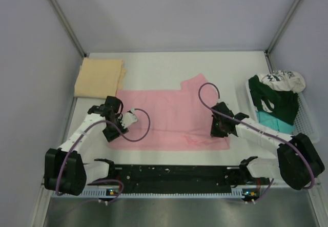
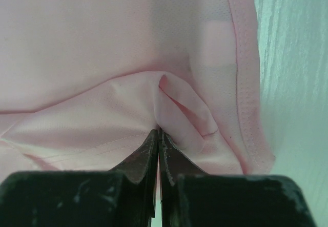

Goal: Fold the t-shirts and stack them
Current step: Fold the flattened tshirt in 1/3 of the way, then grap the side of the flattened tshirt furthest away from the robot with both arms

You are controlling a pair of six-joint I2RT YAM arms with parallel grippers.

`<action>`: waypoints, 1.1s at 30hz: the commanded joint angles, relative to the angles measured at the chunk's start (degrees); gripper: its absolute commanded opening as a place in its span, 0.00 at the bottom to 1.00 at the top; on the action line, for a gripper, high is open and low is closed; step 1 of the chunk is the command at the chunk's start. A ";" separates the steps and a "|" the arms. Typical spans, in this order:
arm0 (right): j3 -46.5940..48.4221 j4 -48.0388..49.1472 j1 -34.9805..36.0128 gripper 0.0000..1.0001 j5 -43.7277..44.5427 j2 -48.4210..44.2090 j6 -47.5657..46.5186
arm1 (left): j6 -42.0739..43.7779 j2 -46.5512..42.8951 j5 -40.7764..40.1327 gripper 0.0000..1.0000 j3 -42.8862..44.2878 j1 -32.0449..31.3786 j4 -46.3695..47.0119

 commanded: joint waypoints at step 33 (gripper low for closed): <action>85.49 -4.58 -15.73 0.64 -6.85 66.28 -32.06 | 9.77 56.59 25.66 0.62 69.41 9.05 -1.44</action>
